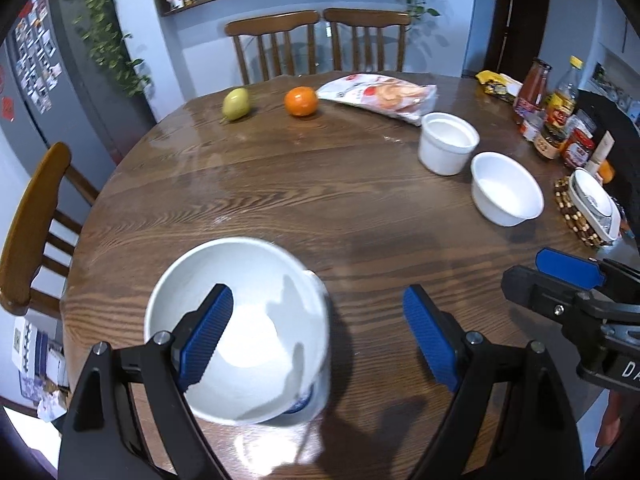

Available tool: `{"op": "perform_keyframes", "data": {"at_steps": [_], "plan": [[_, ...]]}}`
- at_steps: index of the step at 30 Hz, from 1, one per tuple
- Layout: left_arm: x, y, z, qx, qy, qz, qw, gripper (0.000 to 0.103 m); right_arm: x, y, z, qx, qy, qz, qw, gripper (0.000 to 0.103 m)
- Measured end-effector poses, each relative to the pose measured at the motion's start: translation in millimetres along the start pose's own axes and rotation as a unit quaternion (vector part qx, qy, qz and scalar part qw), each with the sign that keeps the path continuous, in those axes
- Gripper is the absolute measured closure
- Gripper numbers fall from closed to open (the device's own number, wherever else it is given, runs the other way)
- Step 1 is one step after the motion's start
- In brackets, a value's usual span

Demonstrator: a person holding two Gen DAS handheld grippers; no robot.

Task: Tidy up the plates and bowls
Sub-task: 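Withdraw both grippers and move them toward the medium white bowl, then grasp the medium white bowl rim with the right gripper while the left gripper grasps it too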

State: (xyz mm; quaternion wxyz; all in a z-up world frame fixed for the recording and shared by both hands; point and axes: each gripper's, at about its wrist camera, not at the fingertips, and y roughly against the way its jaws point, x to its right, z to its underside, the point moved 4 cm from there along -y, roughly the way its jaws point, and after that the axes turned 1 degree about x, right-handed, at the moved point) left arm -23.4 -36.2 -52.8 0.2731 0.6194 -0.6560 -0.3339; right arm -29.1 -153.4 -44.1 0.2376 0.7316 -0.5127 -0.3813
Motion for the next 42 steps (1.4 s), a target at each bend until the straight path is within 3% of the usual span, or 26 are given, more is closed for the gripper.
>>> {"op": "perform_keyframes", "data": {"at_steps": [15,24,30,34,42], "plan": [[77,-30,-29,-0.004,-0.027,0.057,0.9980,0.016,89,30,-14,0.030,-0.052,0.089,0.994,0.041],[129,-71,-57,-0.012,-0.018,0.069,0.9974,0.020,135,8,-42,0.030,-0.076,0.125,0.989,0.041],[152,-104,-66,-0.033,-0.026,0.073,0.9965,0.037,161,-16,-50,0.017,-0.099,0.132,0.986,0.041],[159,-119,-67,-0.050,-0.032,0.079,0.9951,0.057,167,-28,-52,0.007,-0.100,0.130,0.986,0.041],[165,-133,-65,-0.073,-0.041,0.092,0.9922,0.083,174,-41,-52,-0.005,-0.115,0.111,0.987,0.069]]}}
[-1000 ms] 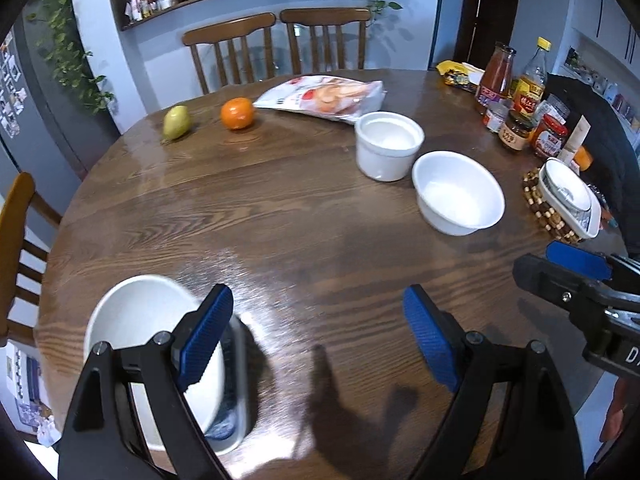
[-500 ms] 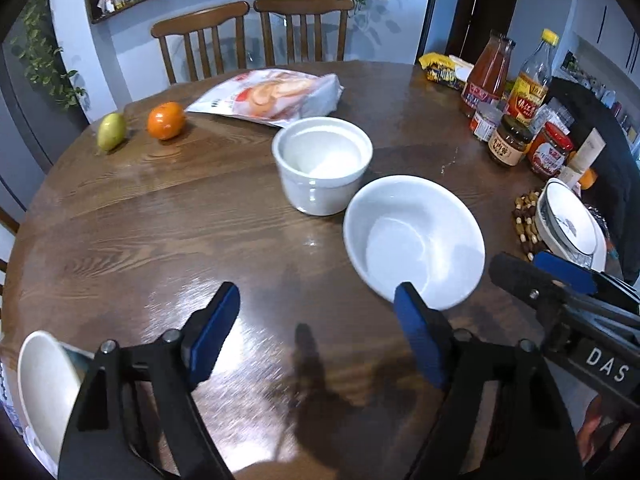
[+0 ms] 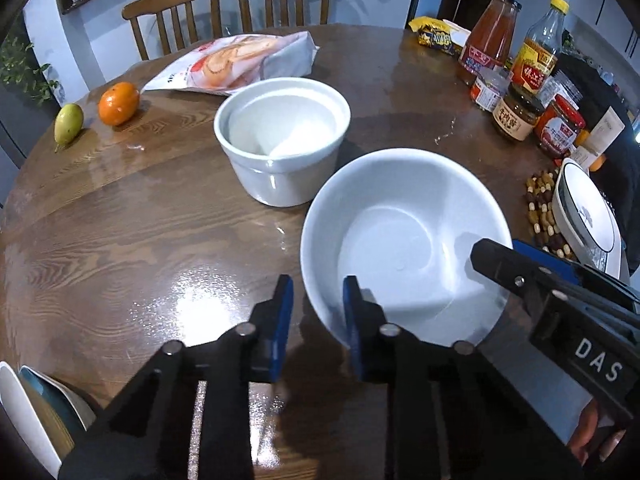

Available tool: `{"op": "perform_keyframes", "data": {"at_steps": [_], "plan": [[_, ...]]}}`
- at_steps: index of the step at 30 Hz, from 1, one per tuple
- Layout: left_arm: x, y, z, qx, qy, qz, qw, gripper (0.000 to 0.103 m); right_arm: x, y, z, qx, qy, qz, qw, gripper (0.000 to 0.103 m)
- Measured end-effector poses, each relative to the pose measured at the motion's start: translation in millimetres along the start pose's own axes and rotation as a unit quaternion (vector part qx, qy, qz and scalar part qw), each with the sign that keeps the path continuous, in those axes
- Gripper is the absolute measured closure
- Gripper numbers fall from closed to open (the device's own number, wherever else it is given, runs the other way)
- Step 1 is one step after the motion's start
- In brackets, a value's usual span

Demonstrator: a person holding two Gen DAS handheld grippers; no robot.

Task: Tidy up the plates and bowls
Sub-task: 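Grasp the medium white bowl rim with the right gripper while the left gripper grasps it too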

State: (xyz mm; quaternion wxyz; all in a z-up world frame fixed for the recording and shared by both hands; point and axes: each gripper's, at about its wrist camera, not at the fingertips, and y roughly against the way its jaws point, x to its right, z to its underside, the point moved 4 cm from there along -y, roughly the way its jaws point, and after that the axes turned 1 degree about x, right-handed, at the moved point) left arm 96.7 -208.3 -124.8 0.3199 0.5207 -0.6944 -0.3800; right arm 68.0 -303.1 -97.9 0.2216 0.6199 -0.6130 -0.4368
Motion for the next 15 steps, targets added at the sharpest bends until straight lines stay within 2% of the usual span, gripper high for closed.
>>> {"op": "perform_keyframes", "data": {"at_steps": [6,15], "plan": [[4.2,-3.7,-0.7,-0.004,-0.014,0.003,0.9999,0.089,-8.2,-6.6,2.7,-0.015,0.010,-0.016,1.000,0.091],[2.6,-1.0,1.5,-0.003,-0.023,0.002,0.9997,0.090,-9.2,-5.2,7.9,-0.018,0.014,-0.017,1.000,0.091]]}}
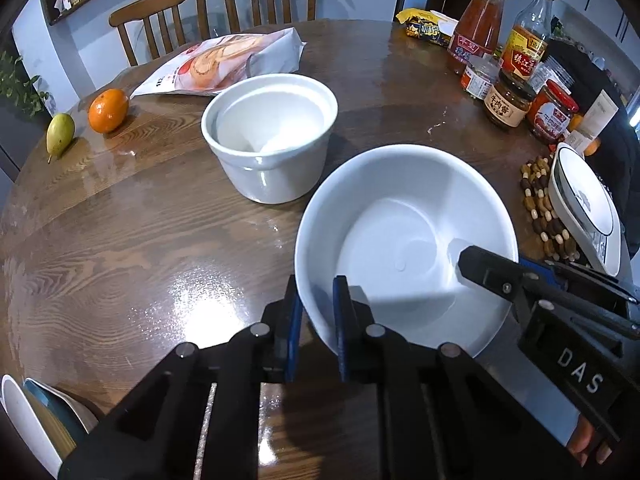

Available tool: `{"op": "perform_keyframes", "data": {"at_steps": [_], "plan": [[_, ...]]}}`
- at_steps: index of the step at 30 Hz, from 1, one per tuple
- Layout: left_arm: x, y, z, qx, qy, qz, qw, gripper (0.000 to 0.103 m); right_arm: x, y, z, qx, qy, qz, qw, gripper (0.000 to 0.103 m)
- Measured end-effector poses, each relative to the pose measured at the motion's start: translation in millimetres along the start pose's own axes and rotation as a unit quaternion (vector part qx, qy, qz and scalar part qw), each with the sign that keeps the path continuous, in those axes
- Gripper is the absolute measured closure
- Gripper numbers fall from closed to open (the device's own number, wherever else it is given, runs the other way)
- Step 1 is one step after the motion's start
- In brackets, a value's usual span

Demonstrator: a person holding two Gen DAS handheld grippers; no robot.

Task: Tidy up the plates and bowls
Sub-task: 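Grasp the medium white bowl rim with the right gripper while the left gripper grasps it too, then carry the medium white bowl with both grippers over the large white bowl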

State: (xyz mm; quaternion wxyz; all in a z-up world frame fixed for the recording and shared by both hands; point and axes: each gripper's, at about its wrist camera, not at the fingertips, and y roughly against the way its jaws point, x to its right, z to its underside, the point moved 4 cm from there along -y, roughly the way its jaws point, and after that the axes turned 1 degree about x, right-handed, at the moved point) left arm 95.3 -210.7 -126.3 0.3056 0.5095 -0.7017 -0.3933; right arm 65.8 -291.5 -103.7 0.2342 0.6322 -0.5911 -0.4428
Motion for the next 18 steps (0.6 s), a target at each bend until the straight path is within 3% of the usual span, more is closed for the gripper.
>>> {"op": "perform_keyframes", "data": {"at_steps": [18], "plan": [[-4,55,17,0.059,-0.035,-0.026,0.9973,0.090,-23,48,24,0.034,0.011,-0.021,0.999,0.091]]}}
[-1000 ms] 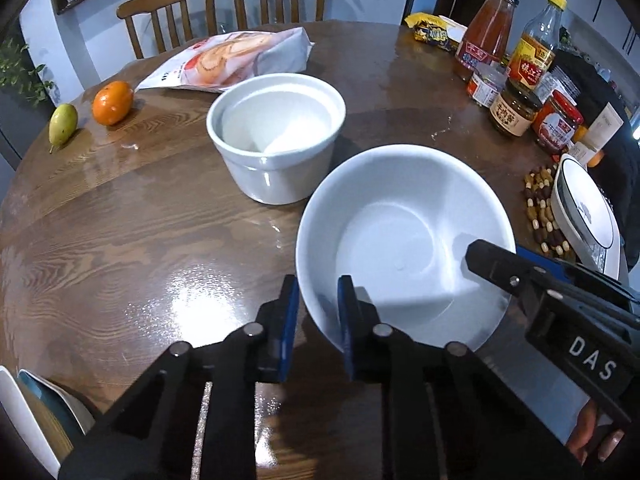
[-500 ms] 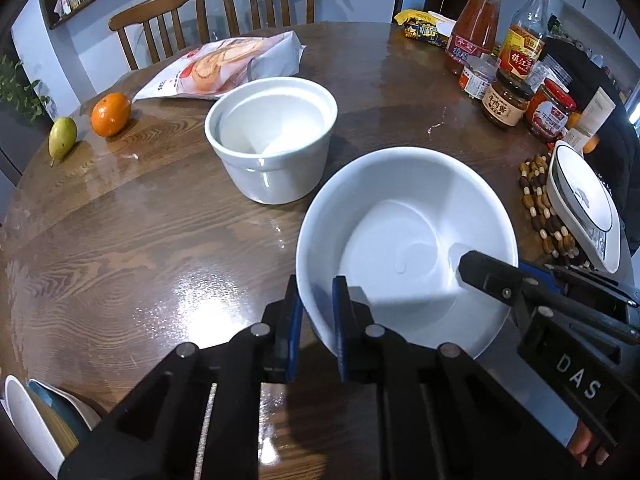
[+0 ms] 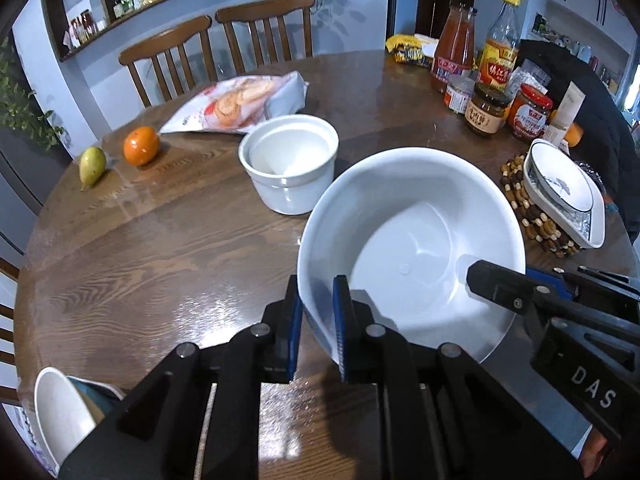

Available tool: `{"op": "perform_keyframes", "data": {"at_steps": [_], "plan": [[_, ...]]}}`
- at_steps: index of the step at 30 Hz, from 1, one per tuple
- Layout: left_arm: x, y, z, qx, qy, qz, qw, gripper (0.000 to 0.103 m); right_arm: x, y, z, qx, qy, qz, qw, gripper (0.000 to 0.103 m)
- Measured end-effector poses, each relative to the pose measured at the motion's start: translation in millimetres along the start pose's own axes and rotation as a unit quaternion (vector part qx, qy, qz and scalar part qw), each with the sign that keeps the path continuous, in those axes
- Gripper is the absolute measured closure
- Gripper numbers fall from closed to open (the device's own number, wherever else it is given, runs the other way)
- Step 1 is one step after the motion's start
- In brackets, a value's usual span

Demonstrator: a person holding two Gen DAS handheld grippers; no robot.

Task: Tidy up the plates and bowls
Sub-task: 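Carry the medium white bowl with both grippers over the large white bowl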

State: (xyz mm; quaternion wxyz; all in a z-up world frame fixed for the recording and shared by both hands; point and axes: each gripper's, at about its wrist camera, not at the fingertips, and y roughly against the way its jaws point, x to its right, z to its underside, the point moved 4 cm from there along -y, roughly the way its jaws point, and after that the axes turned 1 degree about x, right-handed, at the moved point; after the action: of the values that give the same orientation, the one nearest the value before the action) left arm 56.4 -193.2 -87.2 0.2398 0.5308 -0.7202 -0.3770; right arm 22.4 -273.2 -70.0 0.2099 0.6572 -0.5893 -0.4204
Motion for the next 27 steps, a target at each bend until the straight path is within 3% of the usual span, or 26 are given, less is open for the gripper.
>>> {"op": "perform_keyframes", "data": {"at_steps": [10,27], "plan": [[-20,39,14,0.032,0.008,-0.021,0.9992,0.089,-32,24,12,0.020,0.028,-0.015,0.999,0.091],[-87,79,53,0.048,0.053,-0.078,0.9944,0.088,-109,21,37,0.003,0.112,-0.062,0.992,0.091]]}}
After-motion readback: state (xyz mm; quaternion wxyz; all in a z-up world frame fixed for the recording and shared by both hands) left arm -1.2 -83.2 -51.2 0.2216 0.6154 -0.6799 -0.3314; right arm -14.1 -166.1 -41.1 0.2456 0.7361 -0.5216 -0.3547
